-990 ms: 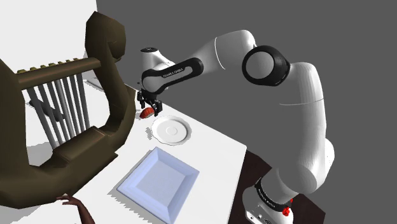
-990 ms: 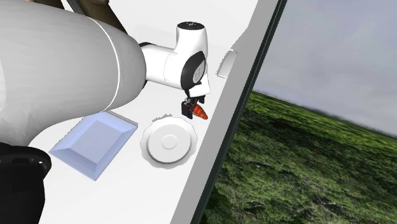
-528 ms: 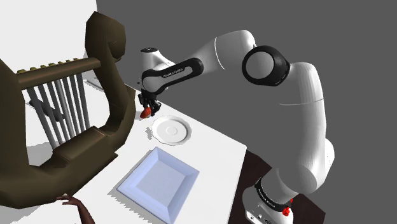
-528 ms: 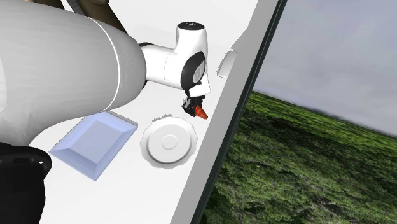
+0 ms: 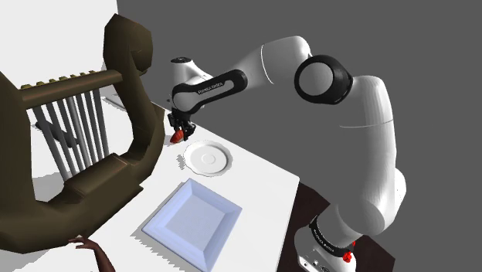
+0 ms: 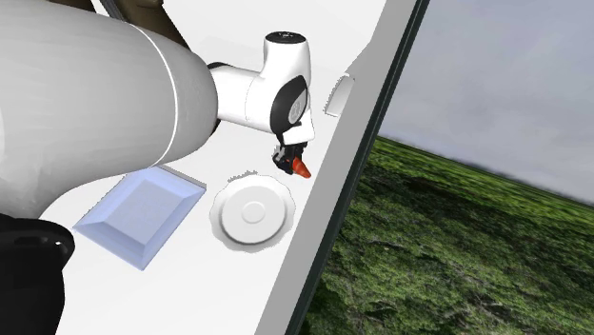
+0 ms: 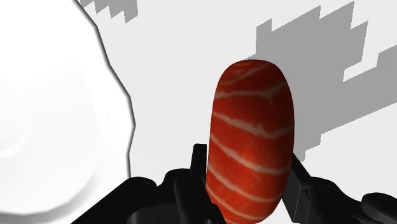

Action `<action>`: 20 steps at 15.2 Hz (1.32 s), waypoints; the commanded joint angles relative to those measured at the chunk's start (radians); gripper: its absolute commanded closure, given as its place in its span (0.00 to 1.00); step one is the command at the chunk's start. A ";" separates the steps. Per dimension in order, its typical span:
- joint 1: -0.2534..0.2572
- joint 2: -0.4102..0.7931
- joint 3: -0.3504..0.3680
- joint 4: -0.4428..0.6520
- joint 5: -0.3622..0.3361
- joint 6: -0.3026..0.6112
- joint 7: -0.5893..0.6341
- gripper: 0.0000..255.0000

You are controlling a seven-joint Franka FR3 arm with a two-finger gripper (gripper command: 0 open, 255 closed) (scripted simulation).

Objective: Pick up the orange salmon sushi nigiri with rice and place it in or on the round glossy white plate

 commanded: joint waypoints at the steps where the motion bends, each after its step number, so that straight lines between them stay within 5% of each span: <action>1: -0.002 -0.012 0.004 0.001 0.005 -0.013 -0.003 1.00; 16: -0.018 -0.116 0.034 0.037 0.049 -0.147 -0.034 1.00; 20: -0.072 -0.275 0.057 -0.220 0.081 -0.043 -0.033 1.00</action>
